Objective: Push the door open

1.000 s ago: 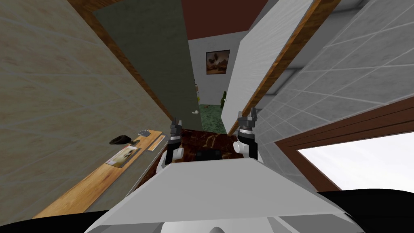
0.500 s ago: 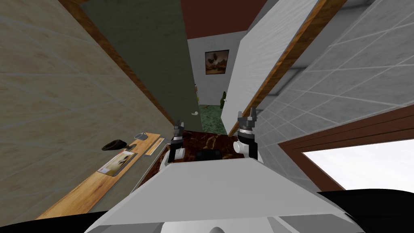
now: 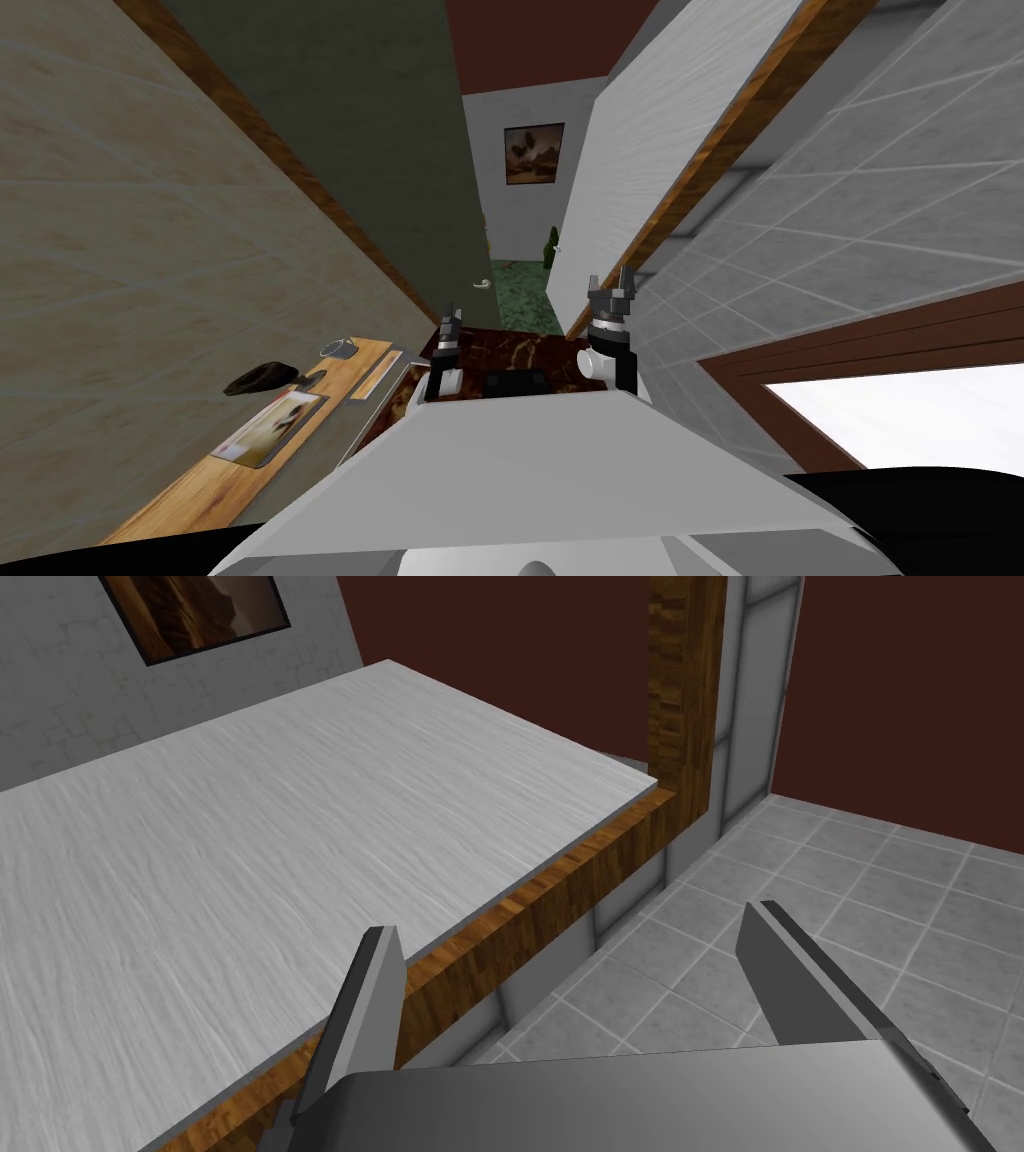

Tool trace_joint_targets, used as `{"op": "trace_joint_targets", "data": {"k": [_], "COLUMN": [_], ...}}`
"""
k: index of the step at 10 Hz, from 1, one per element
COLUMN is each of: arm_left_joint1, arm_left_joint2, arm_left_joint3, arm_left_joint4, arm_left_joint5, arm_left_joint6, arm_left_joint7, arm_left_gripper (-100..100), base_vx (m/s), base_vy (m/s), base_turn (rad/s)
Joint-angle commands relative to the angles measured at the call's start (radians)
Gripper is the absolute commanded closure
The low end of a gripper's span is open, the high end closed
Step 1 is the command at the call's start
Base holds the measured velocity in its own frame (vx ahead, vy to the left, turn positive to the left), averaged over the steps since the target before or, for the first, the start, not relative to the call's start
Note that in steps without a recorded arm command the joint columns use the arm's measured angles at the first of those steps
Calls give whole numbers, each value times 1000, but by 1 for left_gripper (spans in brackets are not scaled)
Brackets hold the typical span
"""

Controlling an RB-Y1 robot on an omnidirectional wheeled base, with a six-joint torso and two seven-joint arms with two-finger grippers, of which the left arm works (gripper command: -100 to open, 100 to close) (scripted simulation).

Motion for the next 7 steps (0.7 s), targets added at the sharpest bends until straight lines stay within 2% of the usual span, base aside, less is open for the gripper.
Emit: {"op": "trace_joint_targets", "data": {"k": [1,7], "arm_left_joint1": [-14,-53], "arm_left_joint2": [2,-3], "arm_left_joint3": [-4,-25], "arm_left_joint4": [50,239], "arm_left_joint5": [2,7], "arm_left_joint6": [-13,-53], "arm_left_joint7": [3,5], "arm_left_gripper": [-100,-100], "base_vx": [94,92], "base_vy": [61,53], "base_turn": [-54,-49]}}
